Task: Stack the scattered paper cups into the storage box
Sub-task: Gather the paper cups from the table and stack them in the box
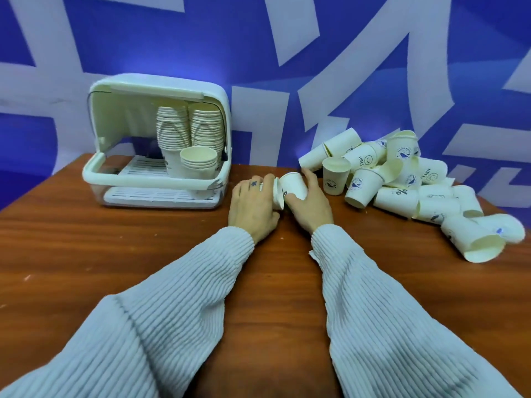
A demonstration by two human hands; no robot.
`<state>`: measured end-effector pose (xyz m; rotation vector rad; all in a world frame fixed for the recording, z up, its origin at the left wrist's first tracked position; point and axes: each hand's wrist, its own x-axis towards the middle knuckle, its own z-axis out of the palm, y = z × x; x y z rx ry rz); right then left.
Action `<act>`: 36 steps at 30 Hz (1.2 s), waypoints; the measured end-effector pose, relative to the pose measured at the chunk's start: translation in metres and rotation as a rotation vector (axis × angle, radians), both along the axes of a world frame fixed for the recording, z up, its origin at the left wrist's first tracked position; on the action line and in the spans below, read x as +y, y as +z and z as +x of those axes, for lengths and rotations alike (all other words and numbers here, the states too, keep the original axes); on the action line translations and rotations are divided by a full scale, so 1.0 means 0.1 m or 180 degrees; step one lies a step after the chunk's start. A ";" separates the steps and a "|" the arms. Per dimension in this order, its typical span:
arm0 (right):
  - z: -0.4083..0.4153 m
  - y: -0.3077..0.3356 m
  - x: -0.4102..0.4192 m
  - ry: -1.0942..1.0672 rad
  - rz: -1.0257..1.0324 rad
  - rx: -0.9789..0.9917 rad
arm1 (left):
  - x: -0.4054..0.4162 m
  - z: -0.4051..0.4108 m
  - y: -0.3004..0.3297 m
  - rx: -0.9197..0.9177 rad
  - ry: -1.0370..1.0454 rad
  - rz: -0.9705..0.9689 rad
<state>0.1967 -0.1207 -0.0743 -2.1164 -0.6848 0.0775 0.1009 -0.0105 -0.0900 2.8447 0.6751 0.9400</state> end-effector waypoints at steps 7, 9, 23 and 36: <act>-0.41 0.12 -0.21 -0.0167 -0.0761 -0.0279 | -0.06 -0.55 0.21 -0.0101 -0.0296 -0.0620; -0.45 0.16 -0.22 -0.0251 -0.0574 -0.0167 | 0.00 -0.67 0.28 -0.0356 -0.0320 -0.0831; -0.87 1.07 1.11 0.0670 0.1272 -0.0413 | 0.93 -1.01 1.04 -0.3243 -0.0384 -0.2531; -0.75 0.70 1.56 0.1358 -0.0931 -0.0722 | 1.15 -1.04 0.86 -0.3165 0.0097 -0.2377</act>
